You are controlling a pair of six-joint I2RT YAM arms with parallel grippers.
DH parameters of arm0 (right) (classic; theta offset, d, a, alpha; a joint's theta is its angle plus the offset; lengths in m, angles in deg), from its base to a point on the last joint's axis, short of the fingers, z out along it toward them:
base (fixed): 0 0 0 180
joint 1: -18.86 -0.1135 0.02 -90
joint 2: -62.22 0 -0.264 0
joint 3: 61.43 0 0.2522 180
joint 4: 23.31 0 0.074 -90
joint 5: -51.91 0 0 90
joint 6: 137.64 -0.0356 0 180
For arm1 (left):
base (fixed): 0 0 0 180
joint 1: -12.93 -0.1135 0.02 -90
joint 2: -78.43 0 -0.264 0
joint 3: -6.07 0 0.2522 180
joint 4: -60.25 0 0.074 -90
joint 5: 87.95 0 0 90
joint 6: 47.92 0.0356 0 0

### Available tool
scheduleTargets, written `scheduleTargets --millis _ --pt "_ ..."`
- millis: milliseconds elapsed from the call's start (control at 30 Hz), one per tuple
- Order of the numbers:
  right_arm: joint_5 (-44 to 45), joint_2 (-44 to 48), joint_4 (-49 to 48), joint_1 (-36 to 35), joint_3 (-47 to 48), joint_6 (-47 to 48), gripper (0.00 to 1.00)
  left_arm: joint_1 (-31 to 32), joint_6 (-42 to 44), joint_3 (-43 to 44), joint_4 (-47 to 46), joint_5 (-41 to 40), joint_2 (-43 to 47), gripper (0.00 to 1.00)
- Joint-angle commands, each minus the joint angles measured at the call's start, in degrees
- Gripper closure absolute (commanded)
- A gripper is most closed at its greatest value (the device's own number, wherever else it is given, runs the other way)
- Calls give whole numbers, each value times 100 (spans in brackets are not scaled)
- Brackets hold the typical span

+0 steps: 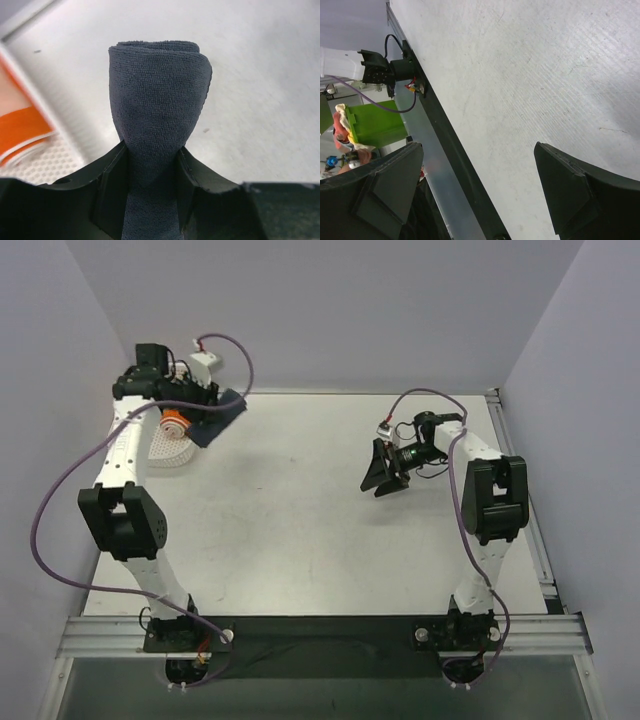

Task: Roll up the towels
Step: Place the rolled towel into the container

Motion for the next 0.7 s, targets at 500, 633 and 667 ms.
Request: scheduleTargets --millis 500,633,667 --pt "140 -167 207 67 -108 142 0 -1962 -1925 4071 -2056 -1176 -3377 100" --pt "220 -343 207 67 -64 116 0 -1953 -2119 4300 -2435 -1326 -3862 100" --pt "220 -413 216 67 -64 107 0 -1961 -2136 4300 -2532 -1361 -3941 100"
